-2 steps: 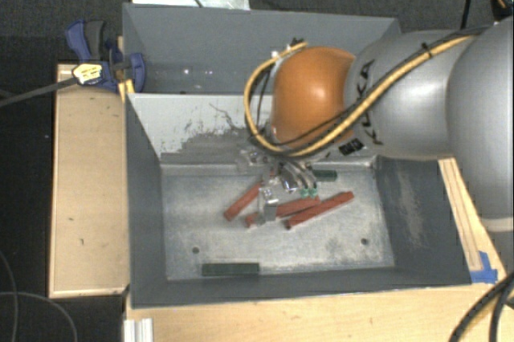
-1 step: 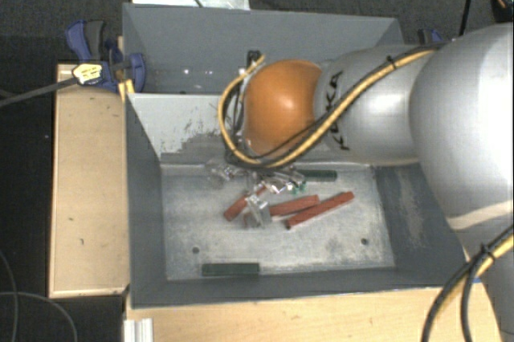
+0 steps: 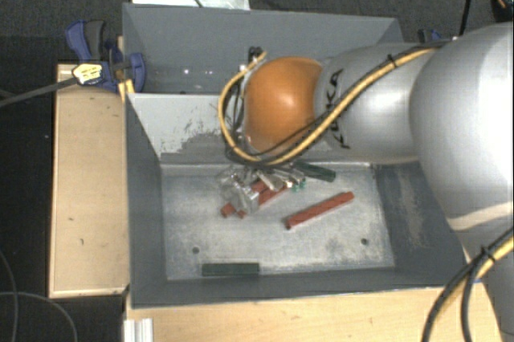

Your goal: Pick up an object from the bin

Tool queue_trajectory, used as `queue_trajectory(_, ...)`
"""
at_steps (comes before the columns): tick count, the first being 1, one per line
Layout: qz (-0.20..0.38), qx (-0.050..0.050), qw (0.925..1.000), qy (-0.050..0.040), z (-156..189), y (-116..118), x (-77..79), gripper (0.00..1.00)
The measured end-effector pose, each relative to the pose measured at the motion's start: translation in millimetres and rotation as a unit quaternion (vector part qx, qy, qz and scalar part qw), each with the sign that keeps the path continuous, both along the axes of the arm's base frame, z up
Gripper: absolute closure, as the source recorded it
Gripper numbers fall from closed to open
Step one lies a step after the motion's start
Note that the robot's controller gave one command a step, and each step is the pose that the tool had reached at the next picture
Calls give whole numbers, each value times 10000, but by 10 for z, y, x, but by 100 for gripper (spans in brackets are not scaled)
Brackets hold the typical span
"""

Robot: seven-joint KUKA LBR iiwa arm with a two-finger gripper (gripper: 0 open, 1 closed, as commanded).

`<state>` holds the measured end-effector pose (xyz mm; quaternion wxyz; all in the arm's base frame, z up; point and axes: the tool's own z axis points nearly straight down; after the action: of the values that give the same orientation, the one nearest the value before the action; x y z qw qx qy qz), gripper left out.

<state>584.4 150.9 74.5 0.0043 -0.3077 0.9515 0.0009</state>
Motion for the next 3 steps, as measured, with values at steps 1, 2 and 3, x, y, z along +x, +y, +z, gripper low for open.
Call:
queue_trajectory(1, -16, -5, 10000, 17, -25, -5, -13, 0)
queue_trajectory(2, 169, -16, 9999, 28, -32, -390, -221, 0)
queue_trajectory(3, -155, -18, 9999, -22, 717, -728, 54, 0)
